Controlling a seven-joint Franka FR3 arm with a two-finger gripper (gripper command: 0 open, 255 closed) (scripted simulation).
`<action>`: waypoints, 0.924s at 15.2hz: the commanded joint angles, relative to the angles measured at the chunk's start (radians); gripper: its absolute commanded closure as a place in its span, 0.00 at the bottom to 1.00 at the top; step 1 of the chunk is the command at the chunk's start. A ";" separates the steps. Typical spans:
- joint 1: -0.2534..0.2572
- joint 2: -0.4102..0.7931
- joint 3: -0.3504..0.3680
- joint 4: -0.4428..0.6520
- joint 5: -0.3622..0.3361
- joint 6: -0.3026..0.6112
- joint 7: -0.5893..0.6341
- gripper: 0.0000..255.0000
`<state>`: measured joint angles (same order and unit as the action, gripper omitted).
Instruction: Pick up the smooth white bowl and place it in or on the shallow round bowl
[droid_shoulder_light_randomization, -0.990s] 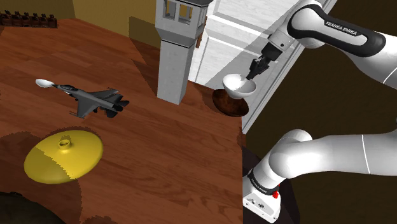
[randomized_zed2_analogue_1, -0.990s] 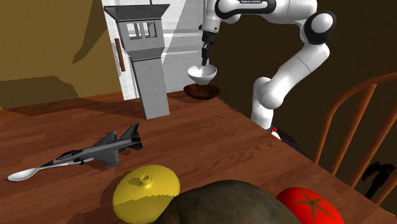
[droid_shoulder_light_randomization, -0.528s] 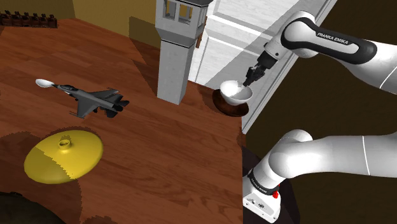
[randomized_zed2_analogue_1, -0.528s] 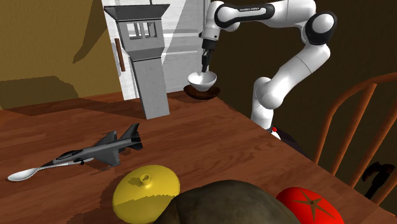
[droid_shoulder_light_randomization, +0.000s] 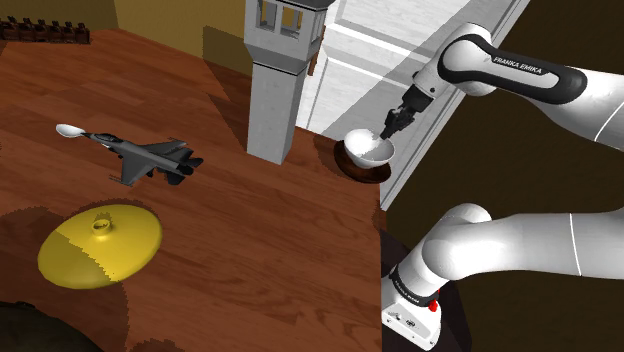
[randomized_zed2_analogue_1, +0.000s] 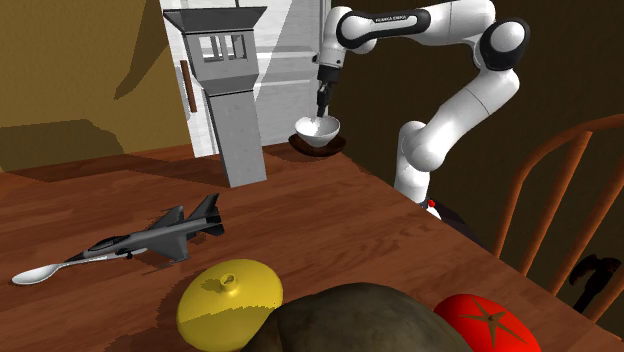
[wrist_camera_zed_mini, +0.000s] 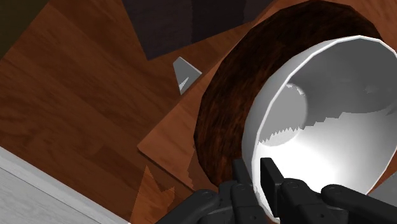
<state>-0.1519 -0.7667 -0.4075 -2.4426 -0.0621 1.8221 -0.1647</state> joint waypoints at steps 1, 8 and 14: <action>0.000 0.000 0.000 0.000 0.000 0.000 0.000 1.00; 0.000 -0.001 0.002 0.033 0.001 -0.034 0.000 0.00; 0.003 0.003 0.006 0.130 0.006 -0.126 -0.002 0.00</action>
<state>-0.1496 -0.7640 -0.4024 -2.3174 -0.0569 1.7007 -0.1670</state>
